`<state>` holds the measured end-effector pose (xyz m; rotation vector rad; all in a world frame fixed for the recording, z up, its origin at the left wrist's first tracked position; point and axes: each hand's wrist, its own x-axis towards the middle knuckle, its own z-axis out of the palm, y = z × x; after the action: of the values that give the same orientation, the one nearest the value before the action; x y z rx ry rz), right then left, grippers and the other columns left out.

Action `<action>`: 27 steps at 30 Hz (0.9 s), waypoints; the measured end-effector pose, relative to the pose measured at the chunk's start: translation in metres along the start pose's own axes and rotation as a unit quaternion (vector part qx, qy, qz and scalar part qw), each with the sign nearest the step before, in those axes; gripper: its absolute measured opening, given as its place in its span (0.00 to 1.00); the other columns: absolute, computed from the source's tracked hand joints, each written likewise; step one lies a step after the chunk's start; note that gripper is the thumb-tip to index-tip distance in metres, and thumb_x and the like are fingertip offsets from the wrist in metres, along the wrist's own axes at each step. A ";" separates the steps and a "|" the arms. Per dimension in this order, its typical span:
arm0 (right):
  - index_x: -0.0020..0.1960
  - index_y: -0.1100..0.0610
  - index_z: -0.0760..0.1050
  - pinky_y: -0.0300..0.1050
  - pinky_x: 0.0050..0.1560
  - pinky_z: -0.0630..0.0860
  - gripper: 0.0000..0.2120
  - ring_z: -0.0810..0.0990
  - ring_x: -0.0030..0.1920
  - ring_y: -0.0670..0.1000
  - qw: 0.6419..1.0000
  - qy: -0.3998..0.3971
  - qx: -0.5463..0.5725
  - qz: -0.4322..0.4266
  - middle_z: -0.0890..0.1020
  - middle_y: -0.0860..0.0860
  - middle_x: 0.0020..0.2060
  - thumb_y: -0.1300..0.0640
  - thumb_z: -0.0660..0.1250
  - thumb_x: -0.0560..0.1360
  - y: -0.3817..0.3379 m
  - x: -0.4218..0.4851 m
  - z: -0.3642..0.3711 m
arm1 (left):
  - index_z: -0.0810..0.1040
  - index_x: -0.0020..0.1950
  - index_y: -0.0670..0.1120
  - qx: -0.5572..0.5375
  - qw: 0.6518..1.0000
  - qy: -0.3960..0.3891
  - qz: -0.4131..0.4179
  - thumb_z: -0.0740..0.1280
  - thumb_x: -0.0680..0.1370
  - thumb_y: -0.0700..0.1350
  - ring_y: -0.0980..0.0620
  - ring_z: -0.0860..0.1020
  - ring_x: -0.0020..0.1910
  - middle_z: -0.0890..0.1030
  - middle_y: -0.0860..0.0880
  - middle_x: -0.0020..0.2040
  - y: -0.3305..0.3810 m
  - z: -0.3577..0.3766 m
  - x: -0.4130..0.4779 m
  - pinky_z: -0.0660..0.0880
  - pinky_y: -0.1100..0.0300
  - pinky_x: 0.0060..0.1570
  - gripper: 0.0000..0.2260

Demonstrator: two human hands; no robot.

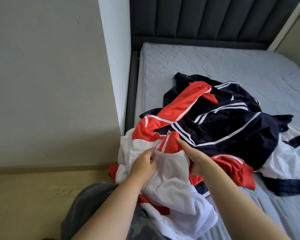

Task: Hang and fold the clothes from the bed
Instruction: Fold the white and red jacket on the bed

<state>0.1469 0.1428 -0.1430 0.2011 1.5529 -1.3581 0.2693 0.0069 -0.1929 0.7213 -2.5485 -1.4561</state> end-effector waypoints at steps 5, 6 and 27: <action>0.50 0.60 0.82 0.46 0.40 0.81 0.25 0.85 0.44 0.55 0.999 0.011 -0.036 0.033 0.85 0.58 0.47 0.40 0.75 0.65 0.004 0.003 -0.008 | 0.66 0.73 0.51 0.024 0.999 -0.027 0.002 0.60 0.80 0.44 0.51 0.72 0.67 0.73 0.51 0.69 0.000 0.002 0.002 0.68 0.56 0.67 0.21; 0.53 0.60 0.81 0.47 0.41 0.81 0.23 0.85 0.44 0.56 0.999 0.010 -0.044 0.025 0.85 0.58 0.47 0.44 0.75 0.66 0.004 0.003 -0.009 | 0.66 0.74 0.51 0.022 0.999 -0.032 0.005 0.59 0.80 0.43 0.52 0.72 0.67 0.73 0.51 0.69 0.000 0.003 0.002 0.68 0.55 0.68 0.21; 0.45 0.57 0.82 0.46 0.46 0.79 0.21 0.82 0.42 0.52 0.938 -0.128 -0.175 -0.269 0.84 0.55 0.40 0.79 0.59 0.71 0.004 -0.019 -0.016 | 0.50 0.74 0.63 -0.107 0.993 0.047 0.027 0.67 0.76 0.35 0.53 0.63 0.72 0.65 0.54 0.72 0.017 -0.008 0.004 0.64 0.53 0.71 0.38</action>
<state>0.1501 0.1658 -0.1340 -0.6418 1.6552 -1.4109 0.2627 0.0065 -0.1750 0.6660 -2.2801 -1.6051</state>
